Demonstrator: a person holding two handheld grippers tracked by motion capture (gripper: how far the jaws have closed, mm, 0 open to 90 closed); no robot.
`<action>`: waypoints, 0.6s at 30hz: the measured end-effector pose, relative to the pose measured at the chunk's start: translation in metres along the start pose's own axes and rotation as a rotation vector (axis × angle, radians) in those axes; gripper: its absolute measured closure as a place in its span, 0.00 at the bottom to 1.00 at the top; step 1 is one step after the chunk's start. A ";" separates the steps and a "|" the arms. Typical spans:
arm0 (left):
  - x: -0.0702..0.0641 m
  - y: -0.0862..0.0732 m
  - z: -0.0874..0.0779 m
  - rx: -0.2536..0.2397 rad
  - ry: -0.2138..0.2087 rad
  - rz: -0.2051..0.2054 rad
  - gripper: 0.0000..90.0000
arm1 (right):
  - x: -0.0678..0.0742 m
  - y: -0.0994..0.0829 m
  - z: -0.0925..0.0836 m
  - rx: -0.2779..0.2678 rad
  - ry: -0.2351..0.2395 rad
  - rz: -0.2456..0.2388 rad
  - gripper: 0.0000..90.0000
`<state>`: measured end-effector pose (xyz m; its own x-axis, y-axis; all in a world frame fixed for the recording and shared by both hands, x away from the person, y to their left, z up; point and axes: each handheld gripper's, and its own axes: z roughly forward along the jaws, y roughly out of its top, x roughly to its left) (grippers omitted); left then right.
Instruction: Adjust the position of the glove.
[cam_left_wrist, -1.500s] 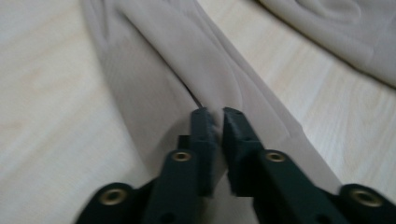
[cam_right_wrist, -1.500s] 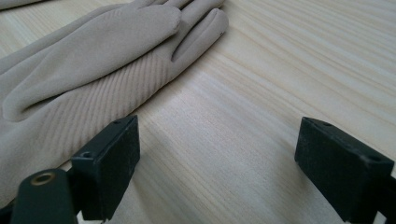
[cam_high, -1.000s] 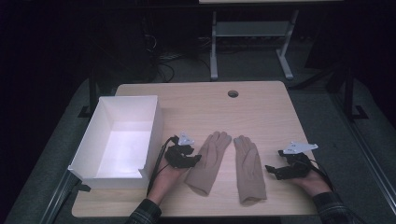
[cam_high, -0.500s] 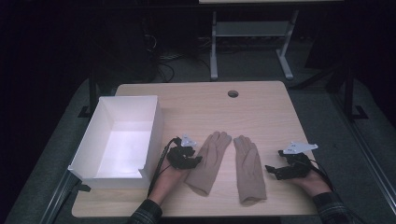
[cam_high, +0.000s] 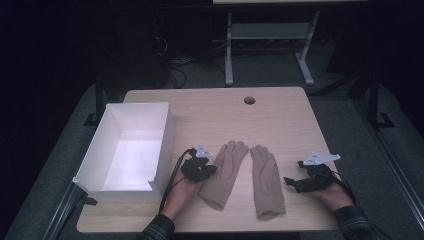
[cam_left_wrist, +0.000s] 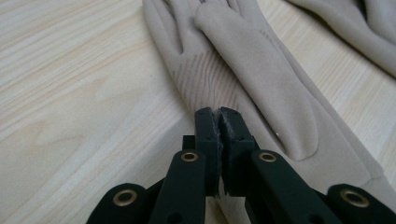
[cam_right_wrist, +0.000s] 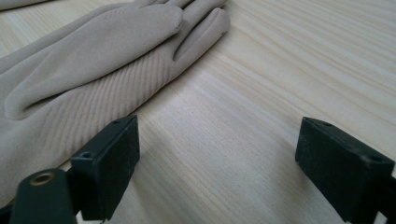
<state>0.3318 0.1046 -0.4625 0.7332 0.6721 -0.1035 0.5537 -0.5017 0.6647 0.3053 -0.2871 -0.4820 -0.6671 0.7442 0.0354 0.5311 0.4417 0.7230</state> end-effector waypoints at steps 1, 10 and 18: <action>0.001 0.000 0.000 -0.011 -0.014 -0.005 0.97 | 0.000 0.000 -0.001 -0.001 0.002 0.001 0.25; 0.003 0.006 -0.009 -0.071 -0.077 -0.034 0.97 | 0.007 0.007 -0.013 -0.031 0.104 -0.043 0.93; 0.003 0.009 -0.014 -0.104 -0.100 -0.044 0.97 | 0.019 0.012 -0.003 0.015 0.177 -0.085 1.00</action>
<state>0.3337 0.1098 -0.4462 0.7476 0.6321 -0.2037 0.5458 -0.4102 0.7307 0.2971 -0.2688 -0.4711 -0.7906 0.6047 0.0960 0.4757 0.5079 0.7182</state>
